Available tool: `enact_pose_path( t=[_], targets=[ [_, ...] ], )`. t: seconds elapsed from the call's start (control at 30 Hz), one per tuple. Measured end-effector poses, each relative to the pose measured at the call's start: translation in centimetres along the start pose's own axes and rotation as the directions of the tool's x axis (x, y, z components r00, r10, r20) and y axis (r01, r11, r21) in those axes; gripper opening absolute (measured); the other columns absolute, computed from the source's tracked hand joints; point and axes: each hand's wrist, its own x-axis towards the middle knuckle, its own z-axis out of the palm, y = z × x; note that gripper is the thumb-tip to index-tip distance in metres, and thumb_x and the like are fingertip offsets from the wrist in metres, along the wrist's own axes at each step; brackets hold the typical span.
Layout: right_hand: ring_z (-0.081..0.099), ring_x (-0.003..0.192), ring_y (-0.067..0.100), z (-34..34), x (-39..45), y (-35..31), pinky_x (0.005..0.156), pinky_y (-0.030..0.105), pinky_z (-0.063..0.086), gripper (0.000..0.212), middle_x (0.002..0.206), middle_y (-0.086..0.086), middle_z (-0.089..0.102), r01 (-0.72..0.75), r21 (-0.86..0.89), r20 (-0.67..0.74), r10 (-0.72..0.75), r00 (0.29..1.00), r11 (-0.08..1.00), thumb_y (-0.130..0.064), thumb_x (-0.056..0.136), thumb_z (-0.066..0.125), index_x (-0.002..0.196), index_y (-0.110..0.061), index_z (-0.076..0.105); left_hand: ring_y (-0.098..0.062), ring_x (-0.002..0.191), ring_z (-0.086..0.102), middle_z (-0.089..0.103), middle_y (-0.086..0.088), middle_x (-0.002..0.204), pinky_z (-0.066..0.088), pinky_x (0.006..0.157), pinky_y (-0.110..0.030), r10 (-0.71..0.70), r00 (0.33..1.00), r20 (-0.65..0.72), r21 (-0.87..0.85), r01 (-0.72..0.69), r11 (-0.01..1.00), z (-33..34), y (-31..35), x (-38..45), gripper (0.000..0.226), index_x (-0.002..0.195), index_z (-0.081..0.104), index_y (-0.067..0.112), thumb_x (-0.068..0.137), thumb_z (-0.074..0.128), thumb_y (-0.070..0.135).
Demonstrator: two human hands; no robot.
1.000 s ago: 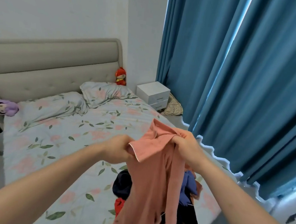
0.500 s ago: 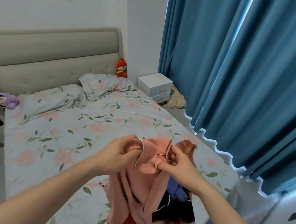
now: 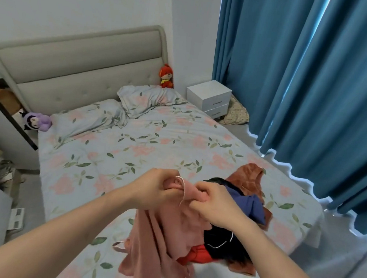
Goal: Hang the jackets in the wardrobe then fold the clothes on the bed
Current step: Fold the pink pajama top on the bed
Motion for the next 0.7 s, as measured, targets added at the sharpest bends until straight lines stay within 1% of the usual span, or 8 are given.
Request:
enact_pose_path(
  t=[0.07,0.13,0.2,0.3,0.43,0.53,0.6,0.7],
  targets=[
    [0.058,0.066,0.008,1.1,-0.5,-1.1,0.065,0.035,0.048,0.018,0.073,-0.006,0.068,0.006,0.093,-0.018,-0.004,1.000,0.996,-0.017,0.076,0.069,0.080,-0.035,0.070,-0.006,0.069,0.060,0.067,0.018,0.075,0.047,0.063,-0.022,-0.061,0.992,0.107,0.027,0.059,0.998,-0.3,-2.4,-1.9,0.035,0.089,0.067,0.025,0.074,0.086,0.049],
    [0.060,0.069,0.010,2.3,-1.4,-2.6,0.065,0.030,0.046,0.024,0.077,-0.002,0.070,-0.005,0.224,-0.046,0.015,0.999,0.975,-0.007,0.076,0.066,0.080,-0.030,0.071,-0.010,0.064,0.056,0.063,0.014,0.070,0.047,0.061,-0.026,-0.147,0.972,0.182,0.143,0.121,0.982,0.1,-5.6,-4.1,0.049,0.083,0.065,0.018,0.063,0.087,0.057],
    [0.059,0.071,0.008,4.0,-2.6,-4.5,0.066,0.029,0.046,0.027,0.079,-0.004,0.068,0.011,0.283,-0.097,0.017,0.995,0.959,0.000,0.074,0.060,0.077,-0.025,0.070,-0.012,0.067,0.056,0.063,0.009,0.074,0.053,0.068,-0.035,-0.174,0.967,0.184,0.195,0.138,0.971,1.4,-8.5,-6.4,0.037,0.077,0.064,0.018,0.066,0.081,0.049],
    [0.061,0.079,0.007,7.1,-4.5,-7.6,0.073,0.028,0.049,0.028,0.085,-0.011,0.064,0.054,0.223,-0.176,-0.014,0.984,0.973,0.001,0.073,0.057,0.076,-0.025,0.067,-0.009,0.084,0.063,0.068,0.010,0.087,0.054,0.081,-0.039,-0.149,0.981,0.125,0.051,0.144,0.988,3.0,-12.1,-9.7,0.012,0.077,0.066,0.022,0.068,0.071,0.028],
    [0.060,0.070,0.009,10.6,-8.0,-12.5,0.067,0.027,0.049,0.028,0.072,-0.008,0.067,0.062,0.254,-0.293,0.016,0.956,0.965,0.007,0.076,0.057,0.077,-0.019,0.069,-0.017,0.079,0.065,0.070,0.007,0.084,0.055,0.076,-0.048,-0.116,0.981,0.154,-0.001,0.117,0.993,3.9,-16.8,-13.4,0.020,0.088,0.061,0.024,0.069,0.057,0.019],
    [0.056,0.065,0.010,13.2,-10.9,-15.8,0.060,0.021,0.046,0.023,0.069,0.000,0.064,0.081,0.339,-0.460,0.090,0.883,0.937,0.013,0.079,0.058,0.080,-0.007,0.068,-0.027,0.070,0.063,0.066,-0.004,0.078,0.051,0.064,-0.049,-0.102,0.986,0.132,-0.066,0.111,0.992,3.3,-19.1,-16.0,0.018,0.087,0.051,0.020,0.069,0.052,0.016],
    [0.058,0.065,0.010,14.6,-12.9,-17.2,0.061,0.020,0.048,0.024,0.069,-0.001,0.064,0.090,0.341,-0.567,0.128,0.814,0.936,0.012,0.077,0.060,0.078,-0.011,0.068,-0.024,0.065,0.062,0.063,-0.002,0.074,0.048,0.057,-0.044,-0.047,0.991,0.125,-0.051,0.054,0.997,2.0,-19.9,-18.0,0.018,0.084,0.047,0.024,0.070,0.052,0.014],
    [0.058,0.066,0.004,15.9,-15.8,-18.7,0.063,0.017,0.049,0.028,0.067,-0.010,0.064,0.081,0.330,-0.691,0.182,0.700,0.941,0.015,0.078,0.061,0.079,-0.011,0.069,-0.018,0.073,0.059,0.061,0.003,0.076,0.048,0.065,-0.039,0.012,0.994,0.112,0.148,-0.028,0.989,-1.1,-22.2,-20.1,0.007,0.081,0.052,0.021,0.076,0.053,0.026]
  ],
)
